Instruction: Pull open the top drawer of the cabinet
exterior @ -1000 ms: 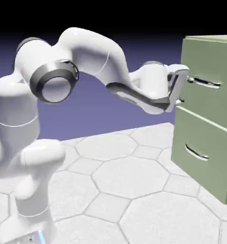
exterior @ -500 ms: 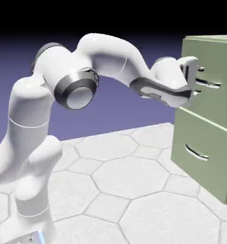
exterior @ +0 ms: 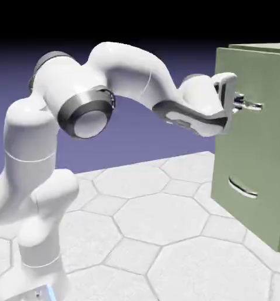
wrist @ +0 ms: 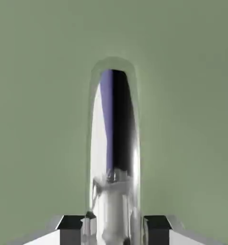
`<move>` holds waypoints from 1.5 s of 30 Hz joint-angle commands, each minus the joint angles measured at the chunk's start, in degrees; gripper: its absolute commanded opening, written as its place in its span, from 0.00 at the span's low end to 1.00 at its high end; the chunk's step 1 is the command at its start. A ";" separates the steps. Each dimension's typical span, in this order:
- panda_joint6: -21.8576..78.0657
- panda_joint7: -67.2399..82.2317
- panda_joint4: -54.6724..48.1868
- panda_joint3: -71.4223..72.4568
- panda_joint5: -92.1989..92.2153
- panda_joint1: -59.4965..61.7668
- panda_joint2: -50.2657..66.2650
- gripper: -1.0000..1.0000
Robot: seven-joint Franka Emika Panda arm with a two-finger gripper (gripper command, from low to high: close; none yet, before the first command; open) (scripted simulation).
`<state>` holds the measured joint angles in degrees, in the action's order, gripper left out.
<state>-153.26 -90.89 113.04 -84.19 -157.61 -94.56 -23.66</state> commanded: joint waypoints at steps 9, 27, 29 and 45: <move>-1.78 -9.55 3.00 10.38 -2.47 12.78 6.78 0.00; 3.47 2.23 23.64 46.57 3.53 48.58 -9.03 0.00; 2.68 -1.34 22.05 50.21 2.14 52.73 -6.11 0.00; -4.94 -28.80 21.54 79.05 -8.17 84.56 0.00 0.00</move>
<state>-158.25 -119.69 134.57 -5.14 -165.80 -10.01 -23.66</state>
